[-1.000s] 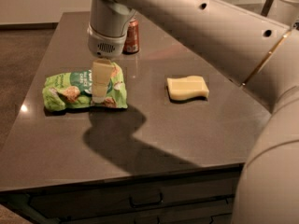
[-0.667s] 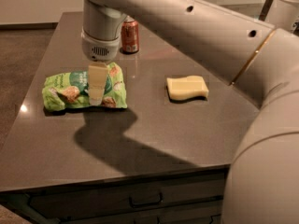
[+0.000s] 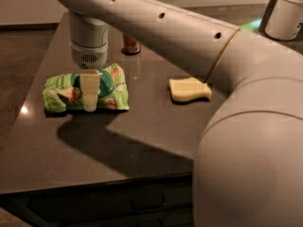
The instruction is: Pick green rice chip bag
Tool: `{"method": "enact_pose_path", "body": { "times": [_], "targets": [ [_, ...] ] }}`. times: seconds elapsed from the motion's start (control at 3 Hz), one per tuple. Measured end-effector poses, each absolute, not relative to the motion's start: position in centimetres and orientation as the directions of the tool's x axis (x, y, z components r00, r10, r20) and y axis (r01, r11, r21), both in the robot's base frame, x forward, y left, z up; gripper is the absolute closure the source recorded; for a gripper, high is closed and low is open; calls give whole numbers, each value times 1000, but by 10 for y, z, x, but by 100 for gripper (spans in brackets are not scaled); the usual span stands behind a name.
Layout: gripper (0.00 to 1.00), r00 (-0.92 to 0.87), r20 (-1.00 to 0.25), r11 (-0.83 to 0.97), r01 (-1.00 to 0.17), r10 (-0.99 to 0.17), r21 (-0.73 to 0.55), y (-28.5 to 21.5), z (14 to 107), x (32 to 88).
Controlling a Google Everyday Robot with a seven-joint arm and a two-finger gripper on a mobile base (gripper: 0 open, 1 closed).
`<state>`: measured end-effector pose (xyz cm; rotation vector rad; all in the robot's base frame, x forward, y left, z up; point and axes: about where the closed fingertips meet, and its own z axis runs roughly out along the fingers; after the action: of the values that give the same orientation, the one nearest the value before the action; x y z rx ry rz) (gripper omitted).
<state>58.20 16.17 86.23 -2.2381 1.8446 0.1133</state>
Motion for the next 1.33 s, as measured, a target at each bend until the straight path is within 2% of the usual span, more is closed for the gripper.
{"method": "enact_pose_path", "body": {
  "times": [0.33,1.0,1.33],
  "targets": [
    [16,199,-194,-181,-977,-961,-109,164,856,587],
    [64,193,-200,-178,-980,-961,-89,151,863,592],
    [87,217,-241,-203,-976,-946,-84,141,885,585]
  ]
}}
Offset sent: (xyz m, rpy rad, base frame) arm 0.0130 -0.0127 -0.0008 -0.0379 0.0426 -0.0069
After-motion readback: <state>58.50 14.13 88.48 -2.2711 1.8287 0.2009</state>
